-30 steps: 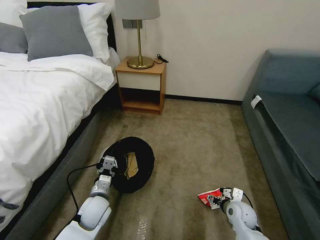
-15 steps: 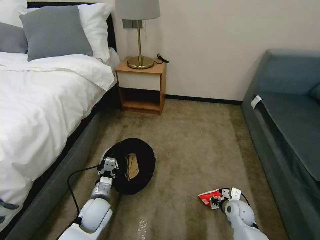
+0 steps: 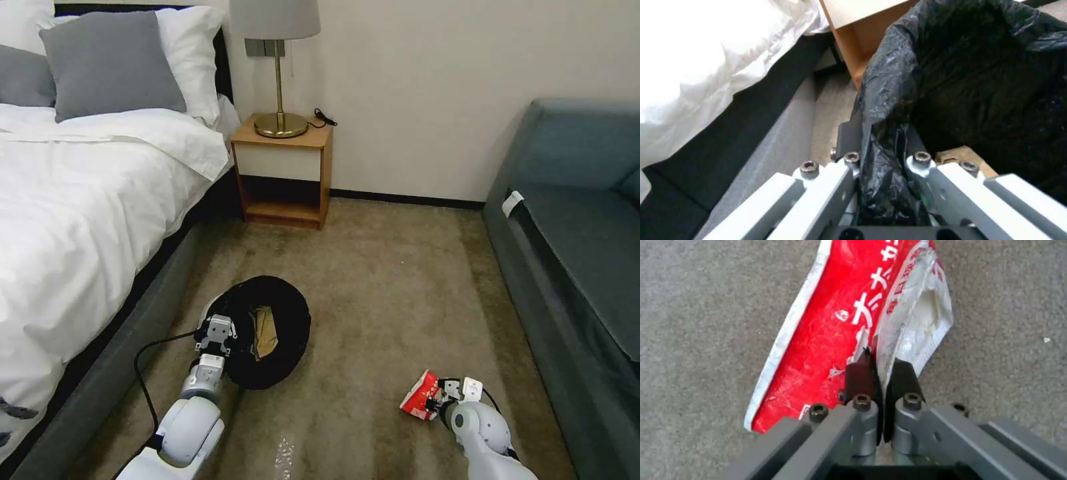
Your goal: Pick up the trash bin, then pick up the garbage on the floor and place it into the trash bin.
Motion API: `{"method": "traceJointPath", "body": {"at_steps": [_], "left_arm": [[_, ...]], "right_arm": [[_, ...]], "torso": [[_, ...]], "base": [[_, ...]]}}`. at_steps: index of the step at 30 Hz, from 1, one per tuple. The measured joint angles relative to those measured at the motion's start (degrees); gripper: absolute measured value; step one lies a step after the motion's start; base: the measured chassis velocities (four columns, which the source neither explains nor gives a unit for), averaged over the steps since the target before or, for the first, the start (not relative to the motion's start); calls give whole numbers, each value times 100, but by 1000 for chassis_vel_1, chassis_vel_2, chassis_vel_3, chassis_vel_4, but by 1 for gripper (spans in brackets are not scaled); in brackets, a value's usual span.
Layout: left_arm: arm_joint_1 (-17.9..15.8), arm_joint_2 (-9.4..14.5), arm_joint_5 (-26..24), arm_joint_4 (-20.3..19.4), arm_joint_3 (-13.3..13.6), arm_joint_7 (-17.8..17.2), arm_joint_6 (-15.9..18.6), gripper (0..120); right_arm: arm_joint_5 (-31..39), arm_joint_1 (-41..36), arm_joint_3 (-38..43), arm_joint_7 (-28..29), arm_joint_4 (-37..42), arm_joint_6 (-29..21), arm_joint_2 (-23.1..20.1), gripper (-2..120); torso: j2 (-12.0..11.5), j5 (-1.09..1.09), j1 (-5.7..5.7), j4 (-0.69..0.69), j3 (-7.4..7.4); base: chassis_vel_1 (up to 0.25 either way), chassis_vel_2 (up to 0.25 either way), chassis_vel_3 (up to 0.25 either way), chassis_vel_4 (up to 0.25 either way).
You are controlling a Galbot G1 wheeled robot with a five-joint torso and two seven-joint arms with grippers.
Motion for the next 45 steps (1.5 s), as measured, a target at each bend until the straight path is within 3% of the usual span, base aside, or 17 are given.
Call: {"method": "traceJointPath", "body": {"at_steps": [22,37,45], "left_arm": [[51,-15,24,-147,13,-9,0,4],[-31,-26,170,-413,190,-15,96,4],[-66,-86,227,-466,337,-19,128,4]], "right_arm": [[101,-239,84,-305,668,553,-33,0],[169,-307,-349,-1521,2072,1771,177,0],[256,-201,-655,-2197,2423,2088,378,0]], "torso": [[0,0,0,0,0],[0,0,0,0,0],[0,-1,0,0,0]], "base": [[0,0,0,0],[0,0,0,0],[0,0,0,0]]}}
